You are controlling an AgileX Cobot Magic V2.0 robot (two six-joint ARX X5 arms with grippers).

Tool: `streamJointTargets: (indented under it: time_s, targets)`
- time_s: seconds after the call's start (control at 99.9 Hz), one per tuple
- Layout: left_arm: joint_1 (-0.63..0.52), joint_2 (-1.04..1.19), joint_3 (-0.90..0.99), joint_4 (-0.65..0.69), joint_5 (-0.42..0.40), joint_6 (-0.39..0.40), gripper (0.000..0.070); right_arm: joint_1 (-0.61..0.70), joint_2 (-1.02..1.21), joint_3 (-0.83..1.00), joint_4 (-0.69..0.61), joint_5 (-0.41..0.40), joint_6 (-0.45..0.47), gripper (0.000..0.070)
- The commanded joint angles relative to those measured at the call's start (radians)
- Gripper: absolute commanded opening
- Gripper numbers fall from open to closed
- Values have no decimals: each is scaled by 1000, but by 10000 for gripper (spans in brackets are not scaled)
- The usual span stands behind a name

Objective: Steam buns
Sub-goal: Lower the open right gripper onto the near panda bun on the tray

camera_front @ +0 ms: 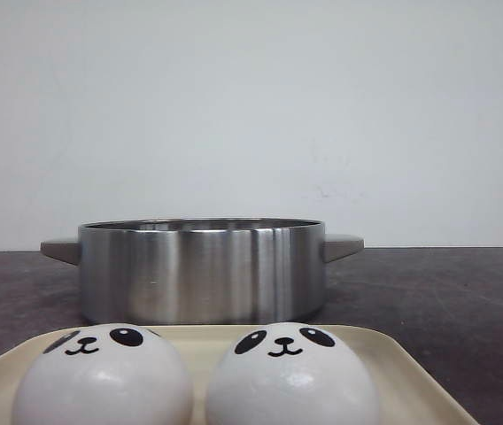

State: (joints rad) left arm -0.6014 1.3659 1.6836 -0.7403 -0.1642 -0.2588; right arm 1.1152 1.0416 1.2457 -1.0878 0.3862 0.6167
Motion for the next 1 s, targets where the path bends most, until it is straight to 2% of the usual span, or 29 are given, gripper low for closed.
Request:
streamJointTargets:
  time_s: [0.0, 0.05, 0.09, 0.13, 0.14, 0.22, 0.25, 0.29, 0.451, 0.591, 0.821, 0.991]
  targets:
    - [-11, -45, 18, -31, -31, 23, 666, -1, 16, -47, 53, -101, 66, 1]
    - [-11, -86, 18, -72, -52, 36, 666, -7, 34, -84, 83, -177, 80, 7]
    - [-10, -118, 18, -111, -65, 46, 666, -11, 52, -112, 109, -238, 81, 47]
    - [-10, -147, 18, -150, -87, 52, 666, -12, 74, -133, 129, -290, 80, 136]
    - [-10, -154, 18, -159, -93, 55, 666, -12, 83, -138, 134, -304, 80, 178]
    - [-10, -208, 18, -225, -137, 78, 666, -11, 132, -152, 154, -357, 80, 379]
    - [-10, -229, 18, -253, -155, 88, 666, -8, 155, -152, 159, -373, 80, 432]
    - [-10, -251, 17, -278, -168, 91, 666, -5, 183, -152, 169, -391, 80, 470]
    - [-10, -345, 17, -366, -176, 89, 666, 13, 307, -152, 191, -436, 81, 480]
    - [-11, -437, 17, -418, -176, 85, 666, 16, 410, -152, 192, -460, 84, 582]
    - [-11, -583, 16, -490, -176, 81, 666, 14, 526, -152, 228, -455, 93, 582]
    - [-11, -666, 16, -511, -176, 82, 666, 14, 573, -152, 227, -411, 103, 580]
